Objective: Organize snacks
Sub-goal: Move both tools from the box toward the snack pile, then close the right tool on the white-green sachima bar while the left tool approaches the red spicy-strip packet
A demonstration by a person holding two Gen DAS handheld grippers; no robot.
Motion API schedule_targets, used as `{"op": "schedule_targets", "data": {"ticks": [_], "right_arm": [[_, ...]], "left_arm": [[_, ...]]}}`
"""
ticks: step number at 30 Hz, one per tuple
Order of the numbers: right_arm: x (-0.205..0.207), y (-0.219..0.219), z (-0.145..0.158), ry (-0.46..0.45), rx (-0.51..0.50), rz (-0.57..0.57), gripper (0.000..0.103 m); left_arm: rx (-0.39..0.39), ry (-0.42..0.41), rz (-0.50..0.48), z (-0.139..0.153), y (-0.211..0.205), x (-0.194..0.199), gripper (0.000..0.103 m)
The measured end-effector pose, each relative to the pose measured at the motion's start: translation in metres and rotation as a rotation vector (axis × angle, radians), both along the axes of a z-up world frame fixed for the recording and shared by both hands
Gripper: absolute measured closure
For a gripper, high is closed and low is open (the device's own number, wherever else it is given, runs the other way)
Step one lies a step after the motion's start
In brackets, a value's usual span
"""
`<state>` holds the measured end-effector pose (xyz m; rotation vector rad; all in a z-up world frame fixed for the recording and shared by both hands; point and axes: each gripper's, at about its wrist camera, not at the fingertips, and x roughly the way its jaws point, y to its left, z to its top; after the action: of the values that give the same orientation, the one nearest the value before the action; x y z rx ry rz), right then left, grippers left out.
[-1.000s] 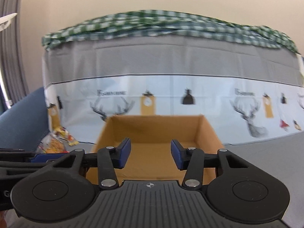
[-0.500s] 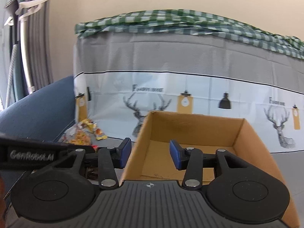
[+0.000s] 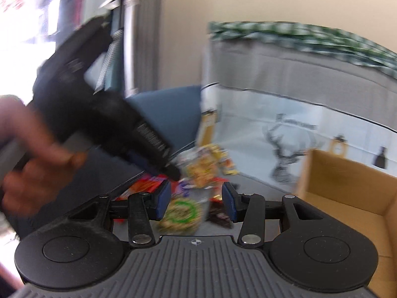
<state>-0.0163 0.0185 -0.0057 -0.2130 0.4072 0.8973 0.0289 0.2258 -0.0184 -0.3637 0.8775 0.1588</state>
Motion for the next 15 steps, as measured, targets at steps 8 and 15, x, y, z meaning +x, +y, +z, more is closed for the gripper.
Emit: {"op": "schedule_targets", "data": {"ticks": [8,15], "right_arm": [[-0.006,0.029,-0.052,0.157,-0.196,0.2,0.042],[-0.013,0.031,-0.074,0.188,-0.343,0.254,0.026]], "left_arm": [[0.107,0.129,0.01,-0.031,0.004,0.006,0.055],[0.258,0.231,-0.021,-0.056,-0.01,0.018,0.047]]}}
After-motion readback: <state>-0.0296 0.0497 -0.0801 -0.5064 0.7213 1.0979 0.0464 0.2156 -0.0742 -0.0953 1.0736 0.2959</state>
